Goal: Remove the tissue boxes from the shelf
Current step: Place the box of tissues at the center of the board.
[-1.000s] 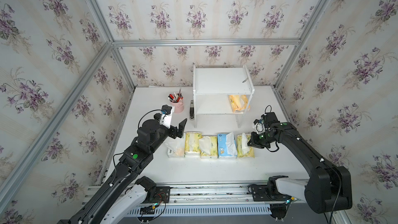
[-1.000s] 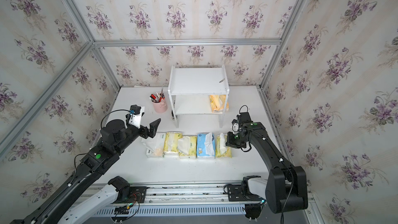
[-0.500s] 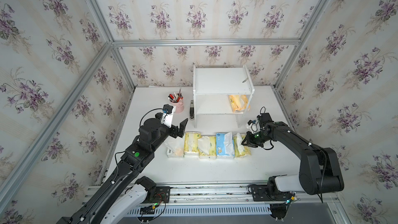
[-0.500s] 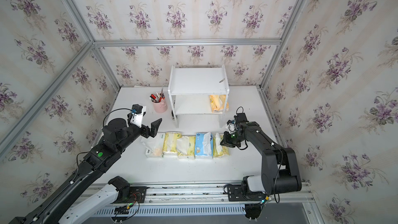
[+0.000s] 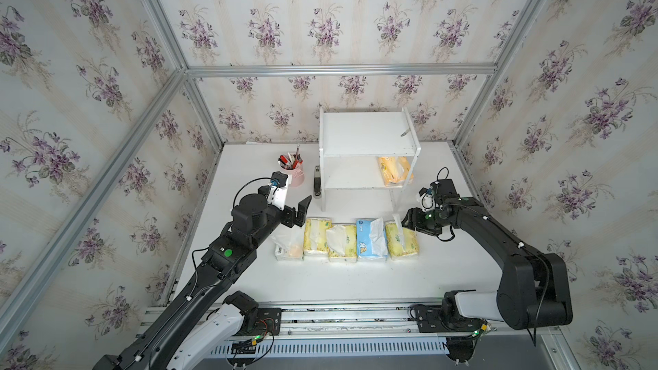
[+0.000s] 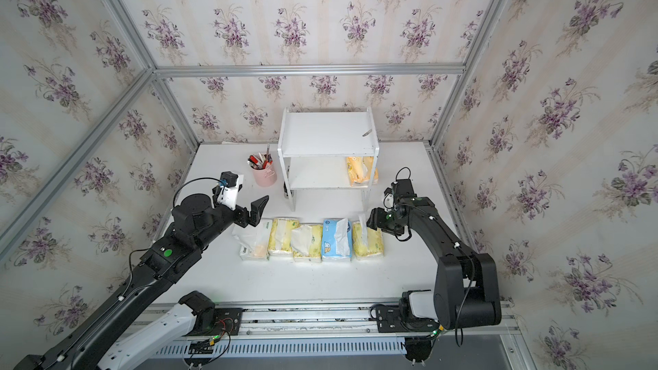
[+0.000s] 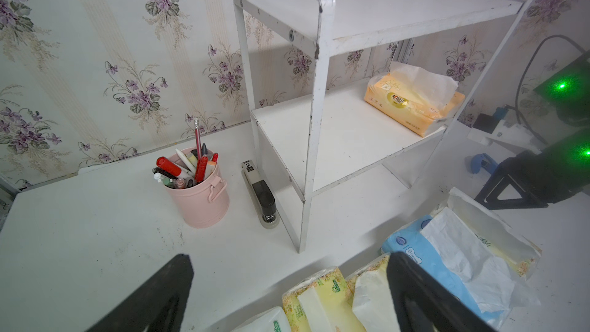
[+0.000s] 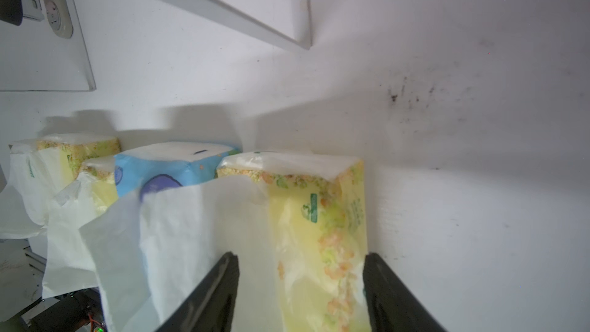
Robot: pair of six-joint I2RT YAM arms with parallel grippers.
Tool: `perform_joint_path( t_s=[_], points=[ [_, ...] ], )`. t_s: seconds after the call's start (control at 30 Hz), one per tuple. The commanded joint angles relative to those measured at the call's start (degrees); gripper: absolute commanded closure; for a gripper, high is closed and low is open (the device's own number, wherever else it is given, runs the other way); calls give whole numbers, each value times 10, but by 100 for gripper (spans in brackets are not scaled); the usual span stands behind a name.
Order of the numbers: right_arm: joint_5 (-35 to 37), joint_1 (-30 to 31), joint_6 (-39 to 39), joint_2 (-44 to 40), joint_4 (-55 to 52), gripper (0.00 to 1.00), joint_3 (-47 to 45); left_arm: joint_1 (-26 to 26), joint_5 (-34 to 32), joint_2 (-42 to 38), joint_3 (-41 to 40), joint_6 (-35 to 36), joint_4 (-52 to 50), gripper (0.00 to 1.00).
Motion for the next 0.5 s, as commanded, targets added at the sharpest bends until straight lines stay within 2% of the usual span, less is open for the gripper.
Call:
perform_joint_path(
  t_s=[0.0, 0.13, 0.33, 0.47],
  points=[
    [64, -5, 25, -8, -15, 34, 5, 2, 1, 1, 7, 1, 15, 2],
    [77, -7, 33, -7, -15, 28, -9, 4, 5, 2, 6, 0, 16, 2],
    [104, -6, 43, -40, -4, 29, -5, 6, 10, 7, 4, -6, 24, 2],
    [122, -8, 43, -85, 8, 29, 26, 5, 48, 18, 10, -27, 29, 2]
  ],
)
